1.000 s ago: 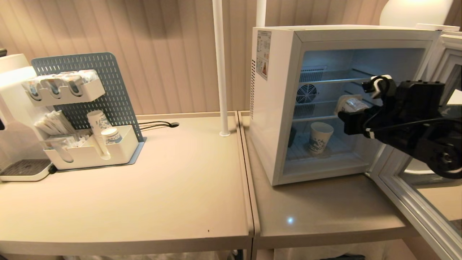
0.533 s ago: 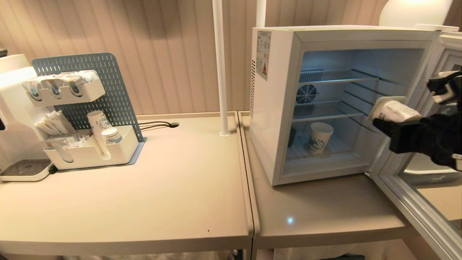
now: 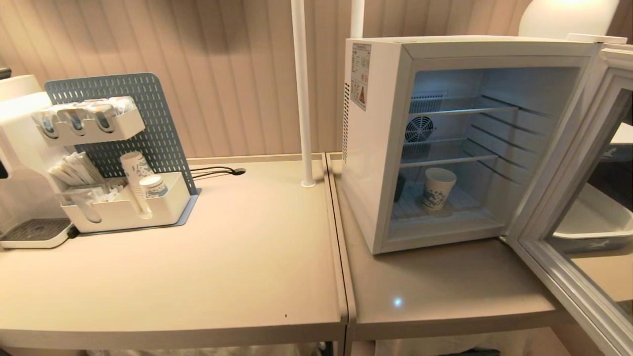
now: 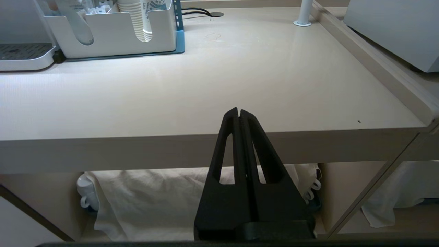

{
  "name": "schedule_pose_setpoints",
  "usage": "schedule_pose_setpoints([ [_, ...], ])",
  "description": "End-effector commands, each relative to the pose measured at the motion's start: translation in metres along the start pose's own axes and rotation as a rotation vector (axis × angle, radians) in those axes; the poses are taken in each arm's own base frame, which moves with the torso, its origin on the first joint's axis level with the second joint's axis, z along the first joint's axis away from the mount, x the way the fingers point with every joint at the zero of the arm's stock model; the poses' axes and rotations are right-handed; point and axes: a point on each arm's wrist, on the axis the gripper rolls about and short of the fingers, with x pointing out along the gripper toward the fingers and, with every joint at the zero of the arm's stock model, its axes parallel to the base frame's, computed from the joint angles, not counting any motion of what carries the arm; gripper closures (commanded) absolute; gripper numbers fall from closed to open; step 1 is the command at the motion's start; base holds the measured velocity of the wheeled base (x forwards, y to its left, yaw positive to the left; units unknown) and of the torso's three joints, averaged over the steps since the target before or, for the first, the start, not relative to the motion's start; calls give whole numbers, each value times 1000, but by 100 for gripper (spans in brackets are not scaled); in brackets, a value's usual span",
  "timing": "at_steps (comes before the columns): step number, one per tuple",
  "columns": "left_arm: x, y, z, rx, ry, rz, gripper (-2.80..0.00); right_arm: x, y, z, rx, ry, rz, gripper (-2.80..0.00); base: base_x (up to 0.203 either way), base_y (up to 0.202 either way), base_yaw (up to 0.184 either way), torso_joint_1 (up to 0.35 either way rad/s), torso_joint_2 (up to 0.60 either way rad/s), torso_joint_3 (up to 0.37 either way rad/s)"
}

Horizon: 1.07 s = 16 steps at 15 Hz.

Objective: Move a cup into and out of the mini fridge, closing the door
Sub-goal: Place the yoghurt on the table

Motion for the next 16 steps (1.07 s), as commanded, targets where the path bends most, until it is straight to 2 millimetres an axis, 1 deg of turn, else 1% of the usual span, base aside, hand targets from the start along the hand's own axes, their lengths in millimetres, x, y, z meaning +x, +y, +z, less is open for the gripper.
schedule_pose_setpoints([
  [1, 0, 0, 0, -1, 1, 1, 0, -24, -38, -1, 88, -88, -162, 0, 0, 0, 0, 0, 0, 0],
  [2, 0, 0, 0, -1, 2, 1, 0, -34, -50, -7, 102, -114, -187, 0, 0, 0, 0, 0, 0, 0],
  [4, 0, 0, 0, -1, 1, 2, 0, -52, -65, -26, 114, -147, -64, 0, 0, 0, 0, 0, 0, 0],
  [6, 0, 0, 0, -1, 2, 1, 0, -66, -79, -46, 113, -154, 5, 0, 0, 0, 0, 0, 0, 0],
  [7, 0, 0, 0, -1, 2, 1, 0, -68, -81, -59, 118, -128, 24, 0, 0, 0, 0, 0, 0, 0],
  [8, 0, 0, 0, -1, 0, 1, 0, -66, -80, -65, 164, -109, 38, 0, 0, 0, 0, 0, 0, 0],
  [9, 0, 0, 0, -1, 2, 1, 0, -66, -79, -70, 146, -83, 42, 0, 0, 0, 0, 0, 0, 0],
  [10, 0, 0, 0, 1, 0, 1, 0, -65, -79, -71, 106, -68, 34, 0, 0, 0, 0, 0, 0, 0],
  [12, 0, 0, 0, 2, 0, 0, 0, -61, -73, -71, 88, -41, 3, 0, 0, 0, 0, 0, 0, 0],
  [13, 0, 0, 0, 2, 0, -1, 0, -61, -73, -76, 82, -19, -3, 0, 0, 0, 0, 0, 0, 0],
  [16, 0, 0, 0, 2, 0, 0, 0, -66, -76, -79, 80, -25, -50, 0, 0, 0, 0, 0, 0, 0],
])
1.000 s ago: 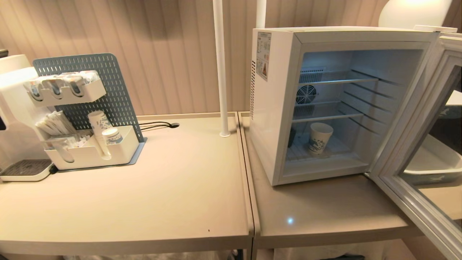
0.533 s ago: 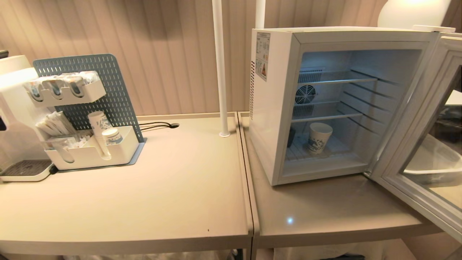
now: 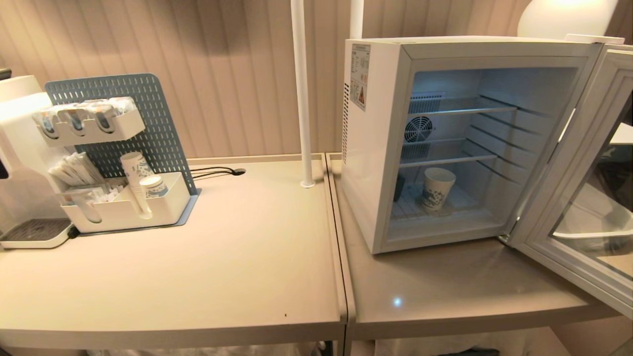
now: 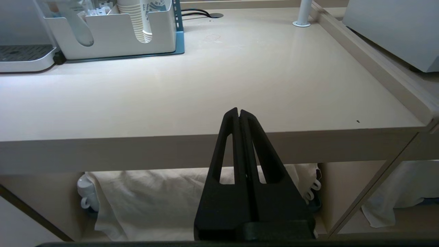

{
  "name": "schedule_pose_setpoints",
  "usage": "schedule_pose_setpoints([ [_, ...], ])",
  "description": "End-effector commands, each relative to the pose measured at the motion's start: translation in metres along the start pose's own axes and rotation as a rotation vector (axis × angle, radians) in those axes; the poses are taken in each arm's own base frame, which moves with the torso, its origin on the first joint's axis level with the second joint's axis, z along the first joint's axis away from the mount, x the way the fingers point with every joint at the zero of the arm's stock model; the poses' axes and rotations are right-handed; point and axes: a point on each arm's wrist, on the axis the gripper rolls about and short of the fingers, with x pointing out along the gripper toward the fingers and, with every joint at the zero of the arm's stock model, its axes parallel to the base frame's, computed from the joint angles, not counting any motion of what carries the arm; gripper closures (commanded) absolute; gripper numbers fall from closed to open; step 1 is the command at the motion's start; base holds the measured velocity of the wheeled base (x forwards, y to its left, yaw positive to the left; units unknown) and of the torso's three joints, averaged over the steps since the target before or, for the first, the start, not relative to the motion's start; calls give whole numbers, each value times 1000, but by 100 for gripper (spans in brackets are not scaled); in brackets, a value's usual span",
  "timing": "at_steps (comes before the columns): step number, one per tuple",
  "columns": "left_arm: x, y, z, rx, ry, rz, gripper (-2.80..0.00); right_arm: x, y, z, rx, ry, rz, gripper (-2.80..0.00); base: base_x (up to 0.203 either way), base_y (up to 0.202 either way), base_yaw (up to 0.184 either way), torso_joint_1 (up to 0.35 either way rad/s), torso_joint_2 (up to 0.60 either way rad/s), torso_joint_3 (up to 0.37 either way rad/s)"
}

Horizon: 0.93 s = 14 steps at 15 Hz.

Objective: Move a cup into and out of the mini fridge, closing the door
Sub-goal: Place the yoghurt on the table

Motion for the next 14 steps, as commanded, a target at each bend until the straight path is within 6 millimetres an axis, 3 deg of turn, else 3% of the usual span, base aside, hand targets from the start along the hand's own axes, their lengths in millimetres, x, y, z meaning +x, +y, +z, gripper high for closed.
schedule_pose_setpoints([
  [1, 0, 0, 0, 0, 1, 0, 0, -3, 0, 0, 1, -7, -15, 0, 0, 0, 0, 0, 0, 0],
  [4, 0, 0, 0, -2, 1, 1, 0, -1, 1, -9, 36, 12, 27, 0, 0, 0, 0, 0, 0, 0],
  [7, 0, 0, 0, 0, 1, 0, 0, -2, 8, -19, 87, 71, 367, 0, 0, 0, 0, 0, 0, 0],
  [11, 0, 0, 0, -2, 1, 0, 0, -34, -14, -34, 38, -81, 719, 0, 0, 0, 0, 0, 0, 0],
  [14, 0, 0, 0, 0, 1, 0, 0, -26, -7, -70, -99, 29, 907, 0, 0, 0, 0, 0, 0, 0],
])
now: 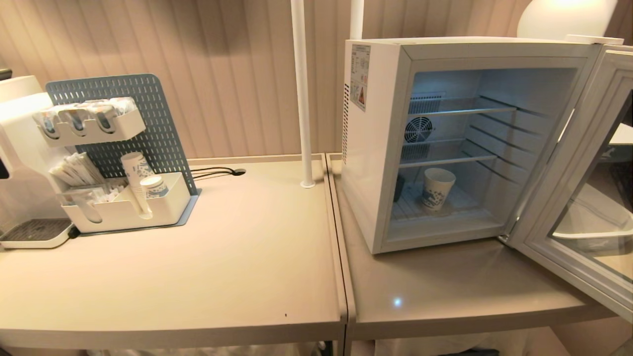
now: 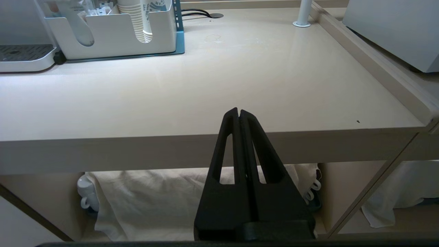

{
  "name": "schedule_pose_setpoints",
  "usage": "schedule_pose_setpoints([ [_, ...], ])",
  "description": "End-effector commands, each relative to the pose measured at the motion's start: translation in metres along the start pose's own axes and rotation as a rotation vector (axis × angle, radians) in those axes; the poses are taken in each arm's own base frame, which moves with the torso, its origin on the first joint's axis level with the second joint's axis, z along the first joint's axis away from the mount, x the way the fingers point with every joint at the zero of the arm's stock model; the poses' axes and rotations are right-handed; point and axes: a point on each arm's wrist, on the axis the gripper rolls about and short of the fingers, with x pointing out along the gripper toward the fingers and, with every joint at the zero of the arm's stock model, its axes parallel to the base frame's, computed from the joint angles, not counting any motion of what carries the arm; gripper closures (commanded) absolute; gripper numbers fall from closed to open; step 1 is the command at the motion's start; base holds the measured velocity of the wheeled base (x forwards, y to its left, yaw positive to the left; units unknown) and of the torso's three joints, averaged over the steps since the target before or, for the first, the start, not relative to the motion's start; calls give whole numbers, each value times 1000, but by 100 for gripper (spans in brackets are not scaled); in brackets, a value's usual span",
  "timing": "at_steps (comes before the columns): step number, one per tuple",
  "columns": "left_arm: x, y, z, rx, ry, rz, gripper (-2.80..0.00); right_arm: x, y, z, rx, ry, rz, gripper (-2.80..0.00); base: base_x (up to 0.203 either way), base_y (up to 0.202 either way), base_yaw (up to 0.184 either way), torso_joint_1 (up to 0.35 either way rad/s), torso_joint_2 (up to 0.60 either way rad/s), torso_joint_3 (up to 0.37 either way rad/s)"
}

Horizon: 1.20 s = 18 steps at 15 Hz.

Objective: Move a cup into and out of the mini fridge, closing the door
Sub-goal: Place the yoghurt on the table

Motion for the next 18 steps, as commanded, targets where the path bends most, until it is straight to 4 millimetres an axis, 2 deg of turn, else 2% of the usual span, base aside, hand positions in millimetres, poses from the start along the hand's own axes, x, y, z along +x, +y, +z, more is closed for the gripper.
schedule_pose_setpoints([
  [1, 0, 0, 0, -1, 1, 1, 0, 5, 0, -24, -34, 46, 65, 0, 0, 0, 0, 0, 0, 0],
  [2, 0, 0, 0, 0, 1, 1, 0, 9, -2, -34, -37, 63, 15, 0, 0, 0, 0, 0, 0, 0],
  [3, 0, 0, 0, 3, 1, 0, 0, 10, -3, -34, -39, 56, -46, 0, 0, 0, 0, 0, 0, 0],
  [5, 0, 0, 0, 2, 1, 0, 0, 9, -5, -45, -80, 168, -116, 0, 0, 0, 0, 0, 0, 0],
  [15, 0, 0, 0, 3, 1, 0, 0, 9, -5, -45, -77, 166, -111, 0, 0, 0, 0, 0, 0, 0],
  [18, 0, 0, 0, 3, 1, 0, 0, 9, -5, -45, -77, 166, -110, 0, 2, 130, -5, 6, 5, -2],
])
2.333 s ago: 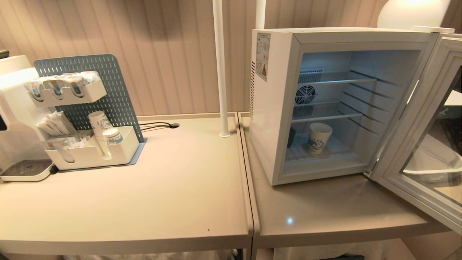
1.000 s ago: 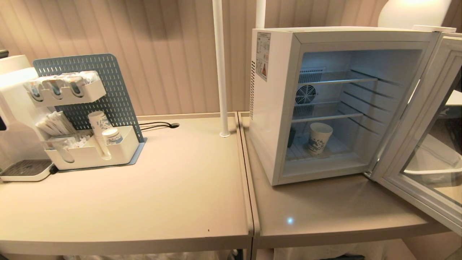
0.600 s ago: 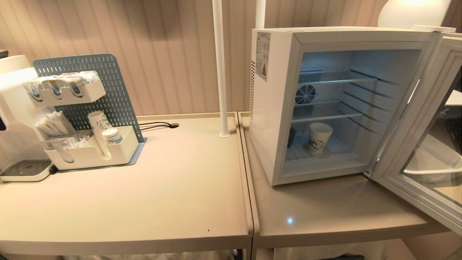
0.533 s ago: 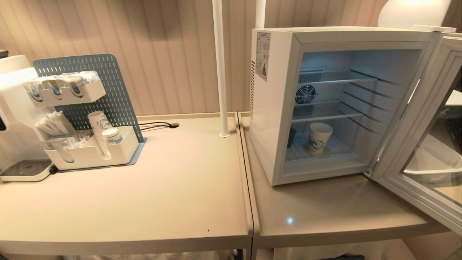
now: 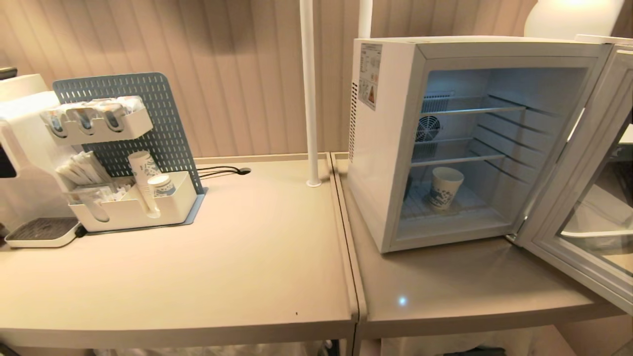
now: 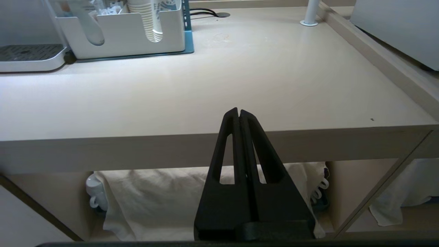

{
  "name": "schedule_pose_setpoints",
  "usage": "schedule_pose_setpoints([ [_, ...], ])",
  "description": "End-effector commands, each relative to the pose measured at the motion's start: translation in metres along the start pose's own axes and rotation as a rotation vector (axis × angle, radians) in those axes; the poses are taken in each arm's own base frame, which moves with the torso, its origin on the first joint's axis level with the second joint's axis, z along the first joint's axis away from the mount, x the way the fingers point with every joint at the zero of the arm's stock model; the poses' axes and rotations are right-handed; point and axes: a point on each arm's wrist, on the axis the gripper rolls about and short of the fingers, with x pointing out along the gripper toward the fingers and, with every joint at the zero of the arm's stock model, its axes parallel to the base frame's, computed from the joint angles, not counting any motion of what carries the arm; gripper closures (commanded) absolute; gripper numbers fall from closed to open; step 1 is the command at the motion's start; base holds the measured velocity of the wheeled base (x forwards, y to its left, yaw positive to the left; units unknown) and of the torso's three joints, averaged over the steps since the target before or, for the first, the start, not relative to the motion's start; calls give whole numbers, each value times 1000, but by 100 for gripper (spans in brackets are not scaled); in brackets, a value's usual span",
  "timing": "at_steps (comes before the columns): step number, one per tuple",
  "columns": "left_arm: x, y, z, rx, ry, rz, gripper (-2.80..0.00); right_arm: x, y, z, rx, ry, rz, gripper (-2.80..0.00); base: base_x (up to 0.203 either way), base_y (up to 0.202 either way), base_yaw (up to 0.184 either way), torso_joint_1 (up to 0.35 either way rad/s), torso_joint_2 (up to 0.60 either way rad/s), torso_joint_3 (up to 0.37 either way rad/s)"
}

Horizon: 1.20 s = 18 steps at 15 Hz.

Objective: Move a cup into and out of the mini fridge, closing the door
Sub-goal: Place the yoghurt on the table

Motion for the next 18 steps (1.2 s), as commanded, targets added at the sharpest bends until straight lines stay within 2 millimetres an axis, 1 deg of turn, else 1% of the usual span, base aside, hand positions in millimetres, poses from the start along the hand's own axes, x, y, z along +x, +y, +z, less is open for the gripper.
schedule_pose_setpoints([
  [1, 0, 0, 0, -2, 1, 2, 0, 0, 0, 0, -1, 3, 1, 0, 0, 200, 4, 3, -2, 2],
  [18, 0, 0, 0, -3, 1, 2, 0, 0, 0, 0, 1, 2, -2, 0, 0, 192, 2, 3, 2, 2],
])
